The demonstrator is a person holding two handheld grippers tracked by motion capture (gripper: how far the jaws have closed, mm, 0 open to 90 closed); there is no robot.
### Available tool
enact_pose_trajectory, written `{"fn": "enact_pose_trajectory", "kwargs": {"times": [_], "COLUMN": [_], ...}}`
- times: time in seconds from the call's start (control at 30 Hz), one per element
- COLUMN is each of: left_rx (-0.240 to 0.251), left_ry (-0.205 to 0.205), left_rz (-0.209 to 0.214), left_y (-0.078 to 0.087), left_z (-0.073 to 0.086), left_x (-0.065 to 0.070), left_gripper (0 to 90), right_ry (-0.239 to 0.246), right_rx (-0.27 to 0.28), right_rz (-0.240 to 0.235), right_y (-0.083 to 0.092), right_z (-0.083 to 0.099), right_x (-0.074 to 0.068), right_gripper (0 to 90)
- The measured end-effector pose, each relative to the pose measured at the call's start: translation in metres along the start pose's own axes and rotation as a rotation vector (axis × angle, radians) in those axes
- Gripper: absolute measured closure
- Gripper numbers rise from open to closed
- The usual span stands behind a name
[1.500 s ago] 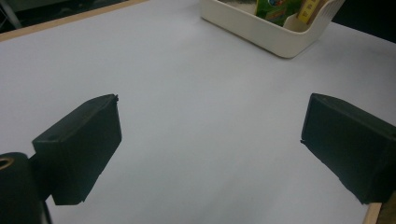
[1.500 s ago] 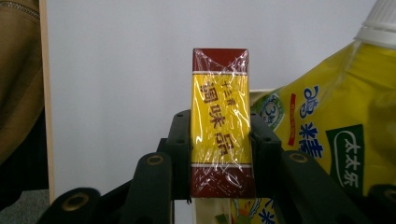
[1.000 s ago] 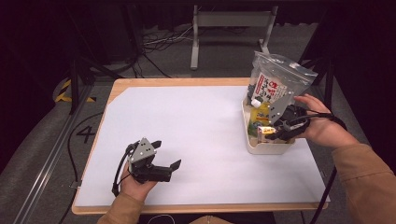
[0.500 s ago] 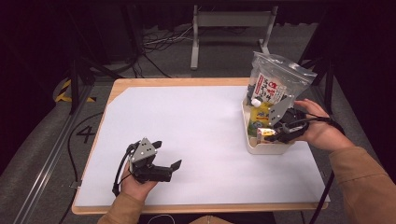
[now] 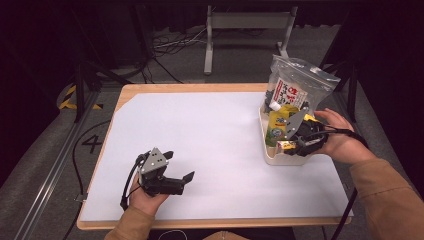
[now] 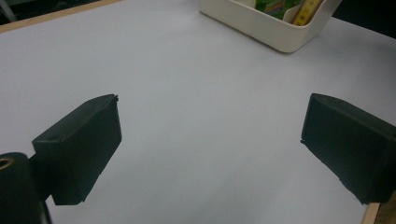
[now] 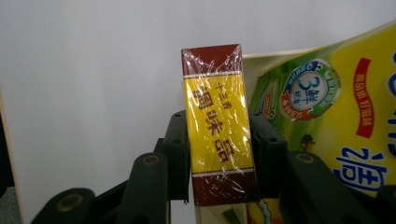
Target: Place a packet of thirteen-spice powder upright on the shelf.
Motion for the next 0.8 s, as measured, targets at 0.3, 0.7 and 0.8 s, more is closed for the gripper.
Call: {"fn": "enact_pose_trajectory", "kwargs": {"times": [0.3,0.7,0.8], "left_rx": [-0.001,0.0,-0.001], "left_ry": [0.002,0.01,0.013], "left_rz": [0.001,0.002,0.006], "left_y": [0.0,-0.001,-0.002], "left_z": [0.0,0.0,0.0], "left_x": [0.0,0.0,0.0], "left_gripper": [5.5,5.3,5.2], "right_ry": [-0.008,-0.033,-0.066], "right_rx": [0.012,0.194,0.275], "right_rz": [0.013,0.024,0.023], "right_y": [0.001,0.016,0.02], "right_z": [0.001,0.014,0.021], "right_x": [0.002,0.002,0.001], "right_gripper": [61.9,46.0,46.0]}}
Point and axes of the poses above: each handheld gripper's, and its own axes: y roughly backward along the jaws, z roughly out of its underside, x roughly to its right, the point moved 4 cm from there along -y, roughly forward along the jaws, and after that the axes turned 12 degrees about -y, right-handed, at the moved point
